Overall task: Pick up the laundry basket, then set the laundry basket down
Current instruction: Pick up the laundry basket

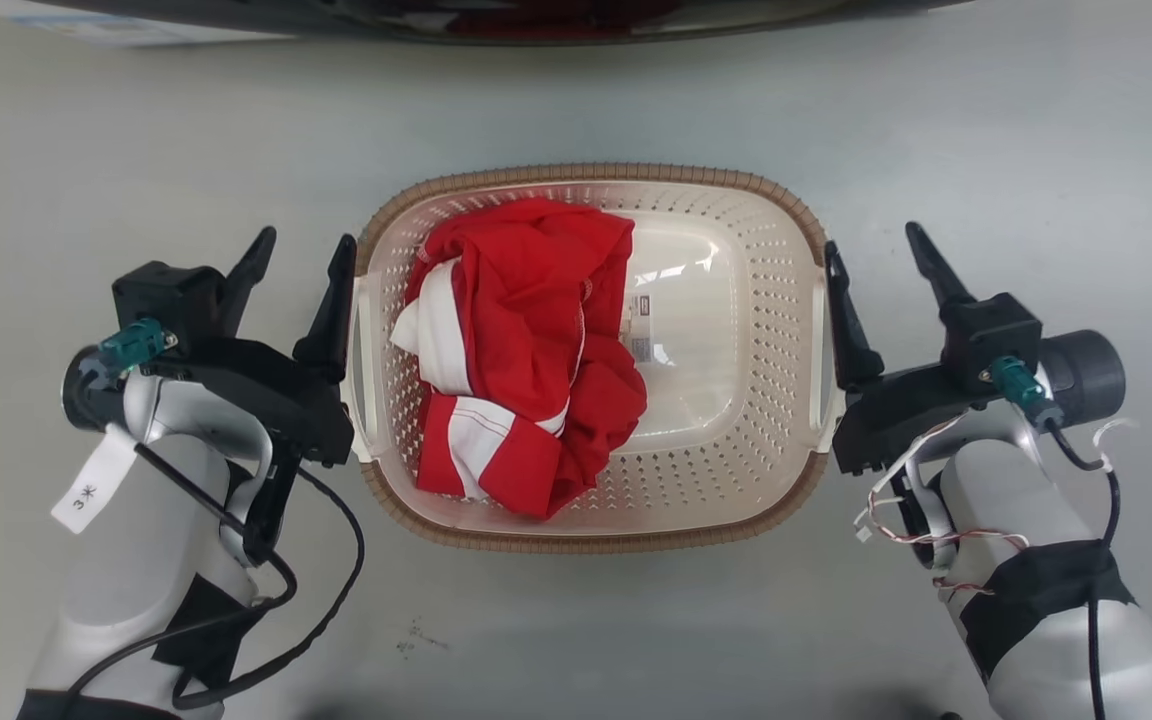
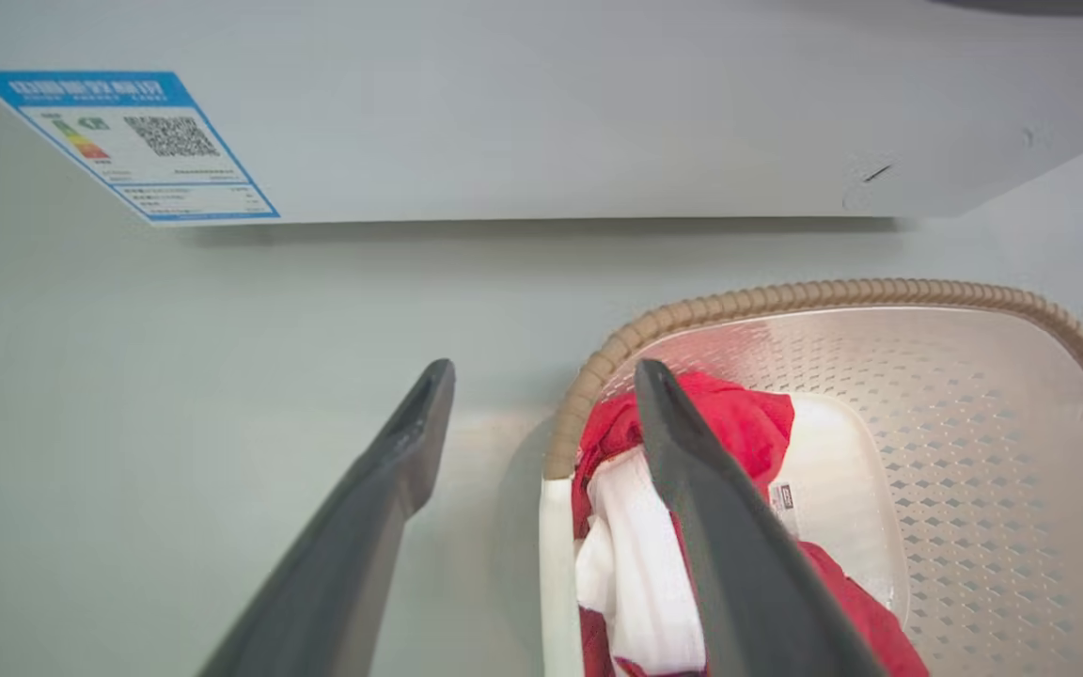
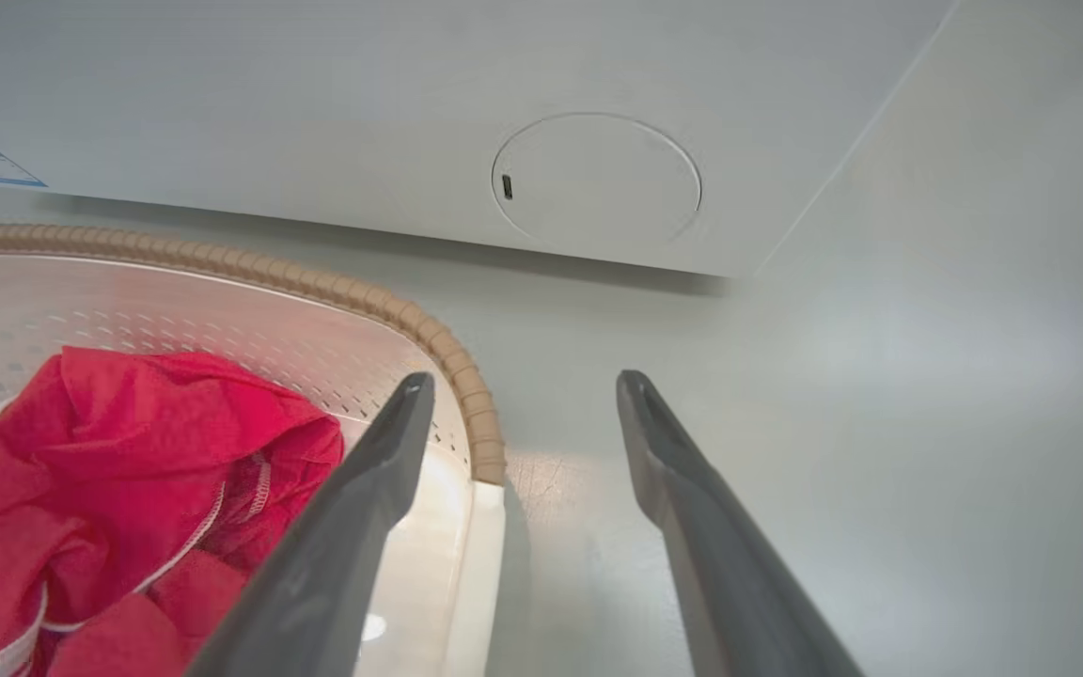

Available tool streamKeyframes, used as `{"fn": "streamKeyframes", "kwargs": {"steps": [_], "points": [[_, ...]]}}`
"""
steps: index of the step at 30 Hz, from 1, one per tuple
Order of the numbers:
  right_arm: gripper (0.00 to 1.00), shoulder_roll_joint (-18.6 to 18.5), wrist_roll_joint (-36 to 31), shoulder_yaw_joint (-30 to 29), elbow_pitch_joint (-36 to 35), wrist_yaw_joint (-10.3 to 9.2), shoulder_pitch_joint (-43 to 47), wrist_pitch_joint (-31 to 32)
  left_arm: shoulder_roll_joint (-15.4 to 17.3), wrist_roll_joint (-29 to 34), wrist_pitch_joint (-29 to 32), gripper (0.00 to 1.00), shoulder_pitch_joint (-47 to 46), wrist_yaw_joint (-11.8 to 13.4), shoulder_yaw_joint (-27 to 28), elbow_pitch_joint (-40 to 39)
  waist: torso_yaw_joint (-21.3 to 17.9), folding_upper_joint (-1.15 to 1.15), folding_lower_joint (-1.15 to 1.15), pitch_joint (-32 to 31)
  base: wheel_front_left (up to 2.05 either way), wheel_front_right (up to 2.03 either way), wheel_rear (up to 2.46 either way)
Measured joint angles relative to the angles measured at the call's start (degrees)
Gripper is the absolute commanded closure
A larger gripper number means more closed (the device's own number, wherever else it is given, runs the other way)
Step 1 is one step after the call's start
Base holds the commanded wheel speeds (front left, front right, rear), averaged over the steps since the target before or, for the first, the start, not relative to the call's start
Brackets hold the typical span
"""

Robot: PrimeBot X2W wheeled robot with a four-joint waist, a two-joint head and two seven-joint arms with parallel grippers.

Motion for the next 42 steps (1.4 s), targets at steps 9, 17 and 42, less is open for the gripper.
{"fn": "streamKeyframes", "kwargs": {"steps": [9, 17, 42], "points": [[0.0, 1.0, 0.2, 0.4, 6.6, 0.0, 0.0, 0.0, -0.9, -0.8, 0.2, 0.0, 0.0, -0.7, -1.8, 7.6, -0.2, 0.0, -0.01, 3.5, 0.0, 0.0, 0.0], [0.0, 1.8, 0.7, 1.2, 9.7, 0.0, -1.3, 0.0, -1.6, -0.9, 0.5, 0.0, -1.5, -1.1, -3.3, 12.6, -0.6, 0.0, -0.01, 5.3, 0.0, 0.0, 0.0], [1.0, 3.5, 3.5, 0.8, 17.7, 2.44, -4.4, -0.2, -5.4, -6.9, 0.1, 1.0, -6.4, -1.6, -6.1, 22.2, 0.4, -0.01, -0.01, 3.7, 0.0, 0.0, 0.0]]}}
